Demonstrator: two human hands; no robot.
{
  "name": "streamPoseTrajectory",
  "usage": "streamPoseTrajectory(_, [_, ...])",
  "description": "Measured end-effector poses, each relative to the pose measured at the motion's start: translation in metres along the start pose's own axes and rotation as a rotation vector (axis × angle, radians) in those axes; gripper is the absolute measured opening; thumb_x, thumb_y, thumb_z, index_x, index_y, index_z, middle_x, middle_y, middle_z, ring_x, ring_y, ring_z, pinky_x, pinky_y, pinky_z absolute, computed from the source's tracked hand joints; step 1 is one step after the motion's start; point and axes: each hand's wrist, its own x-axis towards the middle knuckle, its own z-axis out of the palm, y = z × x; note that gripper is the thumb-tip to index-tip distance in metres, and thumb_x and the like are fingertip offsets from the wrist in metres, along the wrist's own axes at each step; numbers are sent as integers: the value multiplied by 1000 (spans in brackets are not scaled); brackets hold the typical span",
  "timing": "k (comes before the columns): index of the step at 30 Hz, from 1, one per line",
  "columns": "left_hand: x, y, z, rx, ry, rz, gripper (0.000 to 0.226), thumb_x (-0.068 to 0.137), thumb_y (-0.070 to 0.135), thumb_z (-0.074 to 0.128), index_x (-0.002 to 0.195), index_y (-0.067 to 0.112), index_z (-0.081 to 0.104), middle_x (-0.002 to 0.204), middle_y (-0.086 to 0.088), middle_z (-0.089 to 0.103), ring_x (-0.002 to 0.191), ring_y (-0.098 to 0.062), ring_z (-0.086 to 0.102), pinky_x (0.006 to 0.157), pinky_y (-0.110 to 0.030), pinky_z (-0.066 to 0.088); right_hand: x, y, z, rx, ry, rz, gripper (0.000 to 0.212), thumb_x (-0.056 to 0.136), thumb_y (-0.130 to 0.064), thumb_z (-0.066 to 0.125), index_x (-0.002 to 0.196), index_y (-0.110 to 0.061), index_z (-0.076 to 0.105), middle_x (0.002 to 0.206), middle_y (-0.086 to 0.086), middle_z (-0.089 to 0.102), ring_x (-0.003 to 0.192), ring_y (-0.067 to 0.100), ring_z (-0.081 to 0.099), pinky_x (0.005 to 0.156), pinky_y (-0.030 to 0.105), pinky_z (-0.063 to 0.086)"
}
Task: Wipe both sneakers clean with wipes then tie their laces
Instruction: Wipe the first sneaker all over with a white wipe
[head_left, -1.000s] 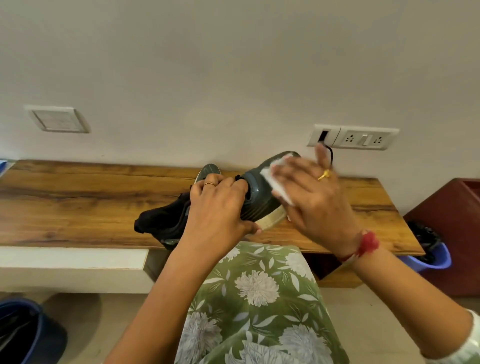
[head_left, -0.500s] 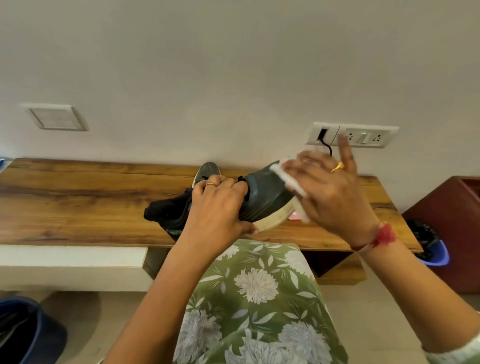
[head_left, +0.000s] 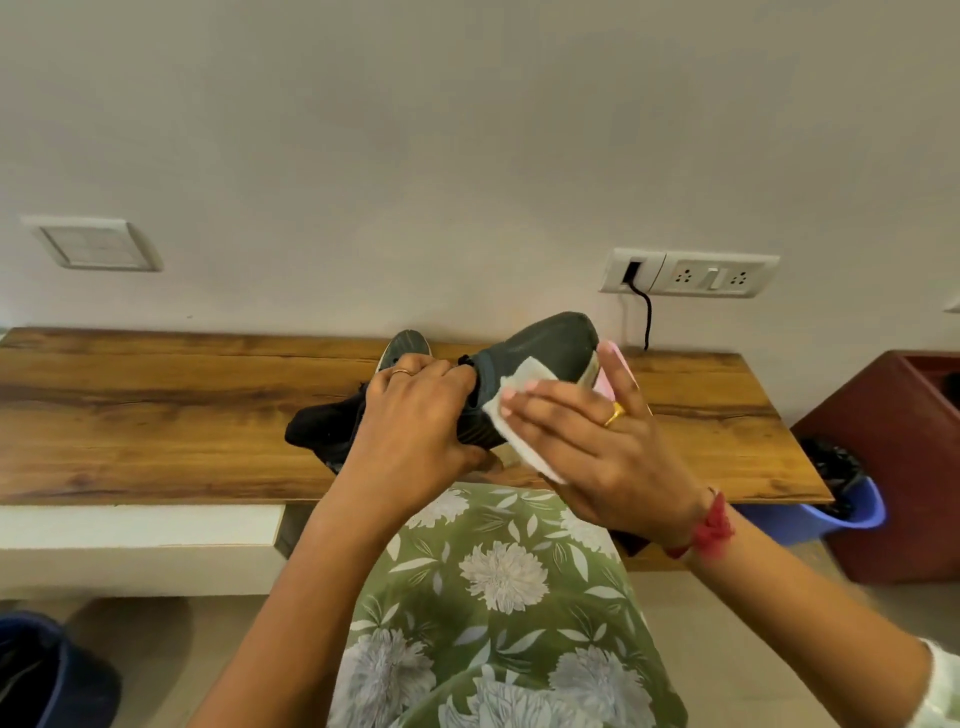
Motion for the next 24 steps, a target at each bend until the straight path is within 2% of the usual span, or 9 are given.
streamPoseTrajectory(2, [0,-1,0,-20,1,-3,55,68,57,75,89,24,36,92,11,39,112,-20,38,90,-33,26,-4,10,-2,-71,18,1,37,89,-24,57,123,-10,60,127,5,62,122,22,50,113,57,8])
streamPoseTrajectory(6, [0,6,-2,-8,7,24,56,68,59,74,89,26,34,89,12,36,115,-19,37,91,-33,24,7,23,-8,-58,127,350,32,95,-23,49,117,-6,66,125,6,63,122,25,51,114,58,9])
streamPoseTrajectory(10, [-1,2,-2,5,8,28,56,66,59,74,88,27,34,88,14,36,114,-19,37,91,-33,24,1,0,0,-2,102,91,34,95,-25,48,120,-6,62,125,7,63,123,22,50,113,56,12])
streamPoseTrajectory(11, [-1,2,-1,0,9,33,56,66,59,74,88,27,34,89,14,36,115,-19,37,91,-33,23,0,4,-1,1,104,88,34,94,-24,50,121,-7,61,126,6,62,123,21,49,113,56,11])
streamPoseTrajectory(15, [1,7,-1,-8,0,57,56,67,61,73,88,27,34,87,15,33,113,-16,34,93,-32,22,11,30,-10,101,182,417,35,97,-26,43,112,-4,67,118,6,66,122,22,50,114,56,11])
streamPoseTrajectory(17, [1,6,-1,-9,-17,56,55,67,60,73,89,27,34,86,16,31,112,-15,34,93,-32,22,13,22,-10,145,152,356,34,96,-26,46,110,-4,68,116,6,67,120,22,52,114,57,12])
streamPoseTrajectory(20, [0,2,2,3,-20,62,53,69,59,73,91,28,35,94,16,35,117,-15,34,99,-33,21,7,12,-9,80,76,116,28,89,-22,56,109,-7,69,115,4,68,116,22,55,114,57,11])
streamPoseTrajectory(22, [0,3,3,34,-21,85,53,69,59,72,95,28,39,100,16,37,122,-15,32,101,-35,19,7,28,-8,68,70,297,31,92,-27,49,105,-9,71,108,3,70,109,22,59,115,54,11])
streamPoseTrajectory(24, [1,2,4,51,-38,107,53,68,60,72,97,28,41,101,16,38,124,-15,31,101,-34,17,12,42,-11,375,150,684,42,97,-37,41,100,-9,72,100,6,72,101,21,62,113,50,22])
